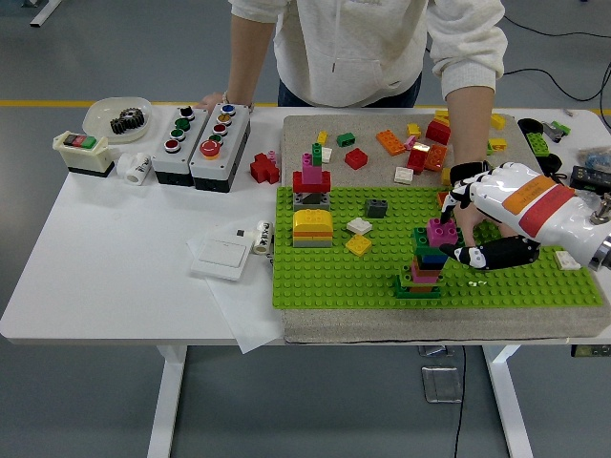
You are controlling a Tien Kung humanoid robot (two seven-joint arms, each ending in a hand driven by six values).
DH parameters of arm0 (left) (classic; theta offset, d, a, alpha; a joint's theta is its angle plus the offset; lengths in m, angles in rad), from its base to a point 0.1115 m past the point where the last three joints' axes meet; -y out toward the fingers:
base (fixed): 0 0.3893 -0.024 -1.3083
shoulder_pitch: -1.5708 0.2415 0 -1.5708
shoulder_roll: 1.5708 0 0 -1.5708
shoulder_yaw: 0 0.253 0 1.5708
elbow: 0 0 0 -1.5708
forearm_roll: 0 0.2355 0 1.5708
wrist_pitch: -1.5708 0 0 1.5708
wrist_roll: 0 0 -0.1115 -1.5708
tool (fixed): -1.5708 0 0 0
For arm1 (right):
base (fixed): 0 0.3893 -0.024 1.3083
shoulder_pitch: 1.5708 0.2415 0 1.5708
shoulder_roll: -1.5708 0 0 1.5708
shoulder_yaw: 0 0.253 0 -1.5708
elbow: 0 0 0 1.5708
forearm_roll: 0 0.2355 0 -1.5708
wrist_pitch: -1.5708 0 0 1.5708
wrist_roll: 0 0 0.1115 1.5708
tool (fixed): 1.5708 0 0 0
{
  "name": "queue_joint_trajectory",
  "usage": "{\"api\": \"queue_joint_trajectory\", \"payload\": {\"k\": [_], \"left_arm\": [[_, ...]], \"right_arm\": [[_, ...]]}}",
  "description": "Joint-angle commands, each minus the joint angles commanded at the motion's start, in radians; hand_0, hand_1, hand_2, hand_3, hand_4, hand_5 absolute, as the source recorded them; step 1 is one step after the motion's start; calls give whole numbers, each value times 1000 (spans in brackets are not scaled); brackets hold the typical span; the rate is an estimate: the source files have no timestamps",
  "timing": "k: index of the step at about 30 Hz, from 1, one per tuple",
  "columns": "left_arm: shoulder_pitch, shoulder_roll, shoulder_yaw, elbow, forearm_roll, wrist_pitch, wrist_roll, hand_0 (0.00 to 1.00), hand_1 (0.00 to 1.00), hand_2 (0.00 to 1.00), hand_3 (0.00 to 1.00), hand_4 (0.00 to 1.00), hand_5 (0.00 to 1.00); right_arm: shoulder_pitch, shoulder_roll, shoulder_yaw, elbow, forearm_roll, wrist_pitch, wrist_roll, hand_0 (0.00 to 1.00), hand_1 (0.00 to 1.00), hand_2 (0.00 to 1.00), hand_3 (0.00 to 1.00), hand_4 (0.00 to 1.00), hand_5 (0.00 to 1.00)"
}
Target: Pick up the brick,pile it on top of brick,press brick,pick up the brick,pile it on top of brick,press brick
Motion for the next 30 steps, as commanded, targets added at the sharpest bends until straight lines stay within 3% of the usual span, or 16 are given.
{"api": "queue_joint_trajectory", "payload": {"k": [3,9,10,15,16,17,23,30], "left_arm": [[0,-1,-1,0,1,0,0,447,547,582,625,658,797],[4,-2,-4,0,5,0,2,448,547,582,624,659,799],[4,-2,-5,0,7,-1,2,448,547,583,624,659,799],[7,-2,-11,0,16,-4,5,448,547,583,624,659,799],[8,-1,-12,0,18,-5,6,449,547,583,624,659,799],[8,-1,-13,0,20,-6,7,449,547,583,624,659,799],[10,1,-16,-1,27,-8,9,448,548,584,624,659,800],[10,0,-19,-3,32,-8,10,450,549,588,624,659,799]], "right_arm": [[5,1,-1,-2,2,-19,3,448,535,592,539,748,472],[30,16,10,-67,18,-117,-6,429,526,591,539,747,472],[34,18,12,-80,18,-129,-9,541,599,643,555,751,477],[64,33,22,-165,25,-170,-19,541,599,643,555,751,477],[70,36,25,-183,25,-175,-21,608,644,703,596,758,476],[75,39,28,-203,25,-178,-23,608,644,703,596,758,476],[88,56,73,-374,13,-119,-28,645,667,719,622,763,474],[60,64,129,-485,-33,-60,3,664,671,722,626,764,468]]}}
